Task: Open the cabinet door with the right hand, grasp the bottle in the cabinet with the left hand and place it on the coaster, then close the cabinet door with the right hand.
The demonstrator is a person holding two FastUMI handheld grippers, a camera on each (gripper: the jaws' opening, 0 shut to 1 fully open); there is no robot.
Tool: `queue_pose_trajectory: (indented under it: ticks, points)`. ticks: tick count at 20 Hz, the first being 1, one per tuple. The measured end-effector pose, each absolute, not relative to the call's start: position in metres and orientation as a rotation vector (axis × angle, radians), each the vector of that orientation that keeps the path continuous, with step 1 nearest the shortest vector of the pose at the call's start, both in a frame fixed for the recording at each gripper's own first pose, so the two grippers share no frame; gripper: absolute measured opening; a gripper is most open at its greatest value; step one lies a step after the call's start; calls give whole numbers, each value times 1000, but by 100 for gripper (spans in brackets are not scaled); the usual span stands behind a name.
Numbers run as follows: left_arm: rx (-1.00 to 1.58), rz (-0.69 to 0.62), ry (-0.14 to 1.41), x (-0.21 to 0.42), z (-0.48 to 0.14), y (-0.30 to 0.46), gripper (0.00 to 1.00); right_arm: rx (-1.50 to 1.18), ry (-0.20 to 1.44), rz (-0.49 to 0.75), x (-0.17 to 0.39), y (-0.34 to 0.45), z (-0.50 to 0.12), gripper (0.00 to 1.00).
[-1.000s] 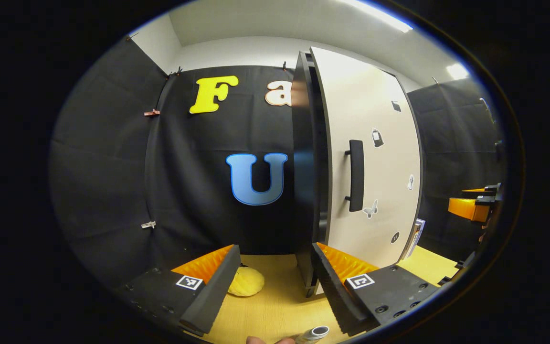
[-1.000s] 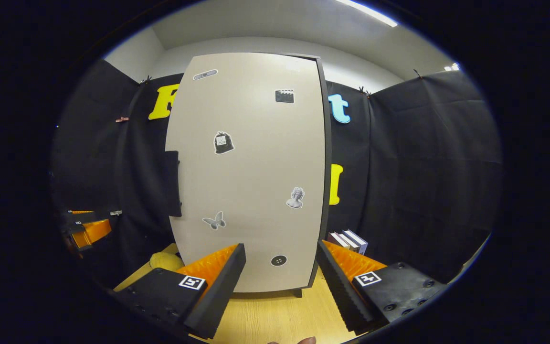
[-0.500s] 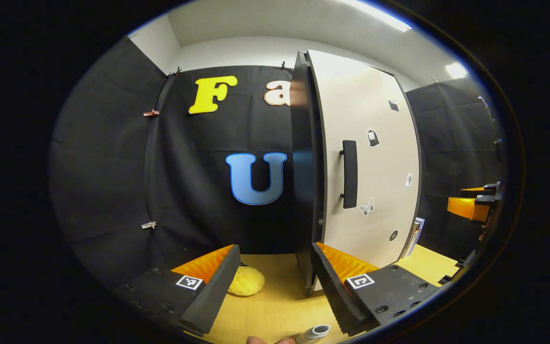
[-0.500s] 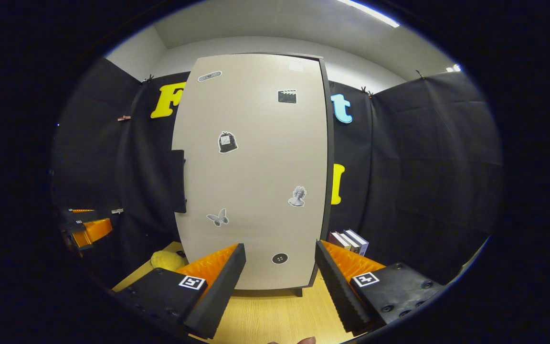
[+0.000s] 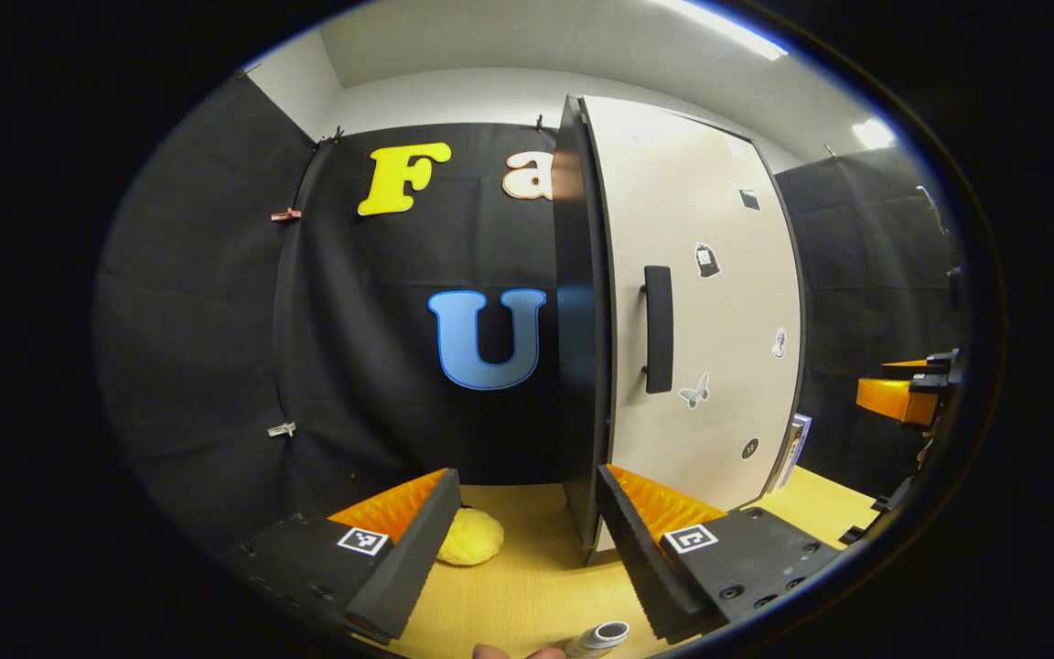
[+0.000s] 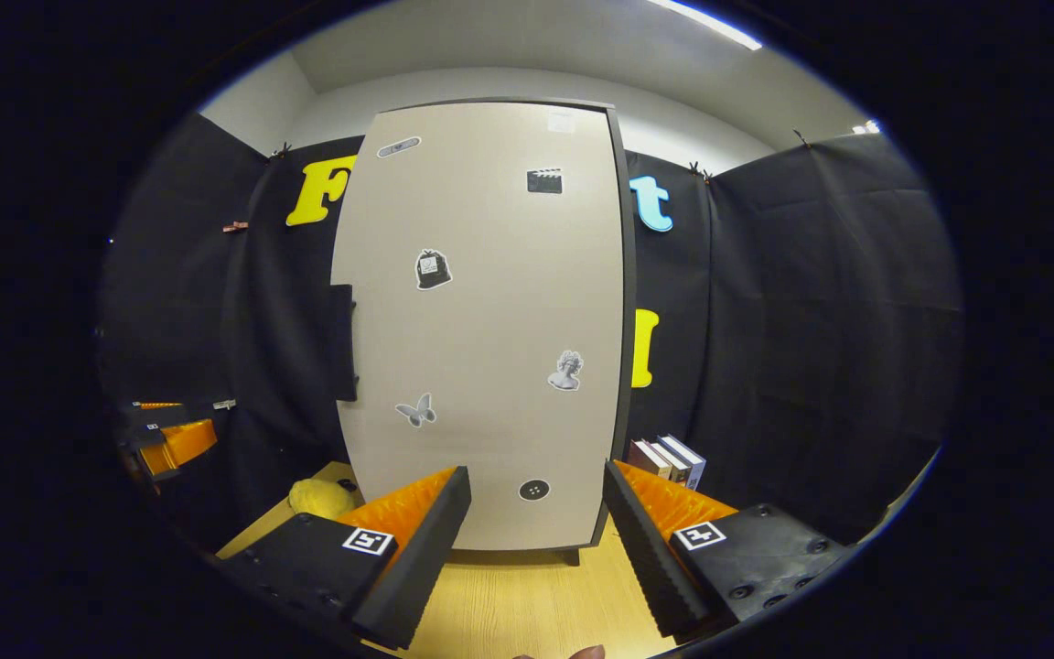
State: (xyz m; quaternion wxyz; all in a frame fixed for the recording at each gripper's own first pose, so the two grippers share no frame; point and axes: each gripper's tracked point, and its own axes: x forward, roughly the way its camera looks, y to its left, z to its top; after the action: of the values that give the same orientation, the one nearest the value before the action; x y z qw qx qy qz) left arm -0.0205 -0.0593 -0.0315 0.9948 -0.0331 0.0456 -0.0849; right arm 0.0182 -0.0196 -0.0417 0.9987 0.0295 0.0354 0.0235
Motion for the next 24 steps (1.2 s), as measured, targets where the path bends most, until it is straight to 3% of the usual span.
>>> queue_pose_trajectory:
  ticks: [24]
  points:
    - [-62,-171,89,-25,-30,-55,94,63,62,50,20,-21,-40,95]
